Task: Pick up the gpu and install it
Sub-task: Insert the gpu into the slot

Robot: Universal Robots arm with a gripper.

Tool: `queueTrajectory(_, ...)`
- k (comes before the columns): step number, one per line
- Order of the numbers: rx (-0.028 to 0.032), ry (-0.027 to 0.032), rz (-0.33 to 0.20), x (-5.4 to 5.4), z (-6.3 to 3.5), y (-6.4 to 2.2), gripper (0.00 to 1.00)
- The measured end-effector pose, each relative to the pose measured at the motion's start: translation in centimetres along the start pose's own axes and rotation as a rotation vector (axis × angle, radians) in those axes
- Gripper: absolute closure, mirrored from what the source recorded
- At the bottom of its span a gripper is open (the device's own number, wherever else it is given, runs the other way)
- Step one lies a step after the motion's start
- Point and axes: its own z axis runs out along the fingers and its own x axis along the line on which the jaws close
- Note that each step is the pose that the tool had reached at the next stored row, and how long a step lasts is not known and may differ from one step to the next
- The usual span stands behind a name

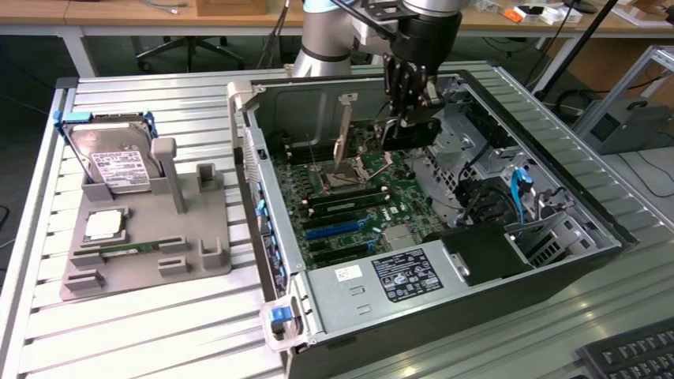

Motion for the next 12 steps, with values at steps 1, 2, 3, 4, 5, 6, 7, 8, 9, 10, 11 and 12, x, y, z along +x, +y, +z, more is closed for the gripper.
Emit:
queueTrajectory(1,-0.0011,0.0001,0.0,0.0,0.0,0.0,0.73)
queueTrajectory(2,-0.0012,0.0001,0.0,0.0,0.0,0.0,0.73)
queueTrajectory(3,-0.0012,0.0001,0.0,0.0,0.0,0.0,0.73)
queueTrajectory(4,-0.0011,-0.0001,0.0,0.0,0.01,0.0,0.73)
queueTrajectory(5,-0.0011,-0.0013,0.0,0.0,0.02,0.0,0.73)
queueTrajectory(6,-0.0013,-0.0117,0.001,0.02,0.02,-0.01,0.73)
queueTrajectory(7,-0.0017,-0.0249,0.004,0.02,0.02,0.0,0.73)
queueTrajectory(8,-0.0018,-0.0308,0.005,0.03,0.02,0.01,0.73)
queueTrajectory(9,-0.0018,-0.0308,0.005,0.02,0.02,0.0,0.73)
queueTrajectory(10,-0.0018,-0.0308,0.005,0.03,0.03,0.0,0.73)
queueTrajectory(11,-0.0019,-0.0302,0.005,0.03,0.03,0.01,0.73)
queueTrajectory(12,-0.0017,-0.0302,0.005,0.04,0.06,0.13,0.73)
